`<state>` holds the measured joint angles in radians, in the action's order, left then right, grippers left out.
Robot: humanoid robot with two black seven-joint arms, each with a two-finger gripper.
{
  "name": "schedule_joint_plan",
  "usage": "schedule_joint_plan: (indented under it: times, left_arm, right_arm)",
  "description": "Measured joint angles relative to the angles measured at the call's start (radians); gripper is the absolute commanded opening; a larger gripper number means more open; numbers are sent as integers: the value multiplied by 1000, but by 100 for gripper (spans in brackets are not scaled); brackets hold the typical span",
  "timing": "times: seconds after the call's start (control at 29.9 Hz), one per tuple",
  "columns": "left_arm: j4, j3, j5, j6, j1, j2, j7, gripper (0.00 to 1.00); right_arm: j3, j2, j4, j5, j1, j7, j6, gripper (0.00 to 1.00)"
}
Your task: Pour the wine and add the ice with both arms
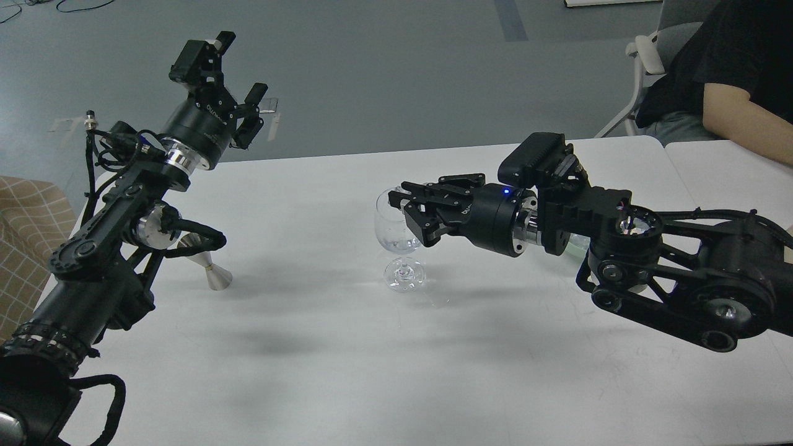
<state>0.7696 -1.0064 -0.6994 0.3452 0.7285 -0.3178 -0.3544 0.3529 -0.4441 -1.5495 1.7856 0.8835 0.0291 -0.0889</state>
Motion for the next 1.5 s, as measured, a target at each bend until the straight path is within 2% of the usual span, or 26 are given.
schedule_joint_plan:
  times: [0.33,0.4,0.7,0.8,0.84,0.9,0.97,1.04,1.27,1.44,1.5]
  left_arm:
    - [2,0,0,0,-6,-3,0,98]
    - [2,0,0,0,-6,-3,0,98]
    - [2,0,0,0,-6,-3,0,98]
    - [2,0,0,0,-6,-3,0,98]
    - [2,0,0,1,-6,-3,0,98]
    - [2,0,0,5,-6,-6,0,98]
    - [2,0,0,10,-6,-6,0,98]
    - [2,0,1,12,-6,-5,0,98]
    - [1,0,2,12,-6,3,0,98]
    - [-2,-1,2,12,-7,6,0,98]
    - [-6,-1,2,12,-7,6,0,98]
  right_arm:
    - [1,1,2,-1,-4,0,0,33]
    - [2,1,2,-1,-5,0,0,38]
    - [19,-3,0,-4,-6,0,1,41]
    - [61,-6,3,-12,-5,0,1,52]
    - [86,-6,10,-15,-2,0,1,62]
    - [139,-8,31,-24,4,0,1,73]
    - [200,-8,62,-44,6,0,0,90]
    - [260,-5,105,-88,8,-1,-4,97]
    - [428,10,304,-305,41,-2,-7,99]
    - [533,91,536,-468,83,-17,8,99]
    - [590,135,640,-513,100,-40,8,99]
